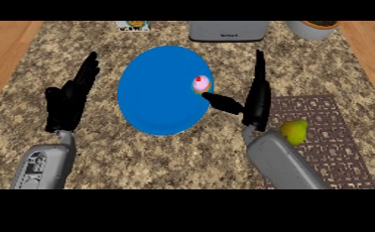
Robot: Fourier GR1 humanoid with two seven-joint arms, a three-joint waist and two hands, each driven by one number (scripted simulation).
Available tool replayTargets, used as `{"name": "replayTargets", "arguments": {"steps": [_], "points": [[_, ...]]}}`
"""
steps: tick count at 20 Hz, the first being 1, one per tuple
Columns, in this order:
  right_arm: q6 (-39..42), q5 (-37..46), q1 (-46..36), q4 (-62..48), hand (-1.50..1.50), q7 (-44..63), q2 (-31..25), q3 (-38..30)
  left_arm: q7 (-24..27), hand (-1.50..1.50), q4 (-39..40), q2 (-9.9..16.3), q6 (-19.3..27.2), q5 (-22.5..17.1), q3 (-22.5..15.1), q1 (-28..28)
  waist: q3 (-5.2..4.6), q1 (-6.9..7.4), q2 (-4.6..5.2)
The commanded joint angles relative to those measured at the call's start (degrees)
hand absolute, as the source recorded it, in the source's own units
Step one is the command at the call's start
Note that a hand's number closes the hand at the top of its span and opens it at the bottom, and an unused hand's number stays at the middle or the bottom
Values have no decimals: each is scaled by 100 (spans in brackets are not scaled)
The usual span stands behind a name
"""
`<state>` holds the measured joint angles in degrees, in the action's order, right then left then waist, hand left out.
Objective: Pick the cupcake from the placemat and place it in the plate
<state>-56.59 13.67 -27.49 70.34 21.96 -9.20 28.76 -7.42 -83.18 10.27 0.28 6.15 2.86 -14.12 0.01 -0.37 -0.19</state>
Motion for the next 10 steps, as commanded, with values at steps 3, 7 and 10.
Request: {"name": "replayTargets", "arguments": {"steps": [3,7,10], "points": [[749,-230,1044,1162,-150,-383,-707,-402,379,0,325,-60,-59,-35,97,-31,-1,2,13],[1099,-559,1660,1848,-150,-758,-1065,-760,-33,0,-87,122,-238,-148,190,121,0,16,7],[1543,-1053,1902,1422,-150,-1499,-937,-1236,-98,0,-186,134,-208,-60,185,-33,2,34,15]]}}
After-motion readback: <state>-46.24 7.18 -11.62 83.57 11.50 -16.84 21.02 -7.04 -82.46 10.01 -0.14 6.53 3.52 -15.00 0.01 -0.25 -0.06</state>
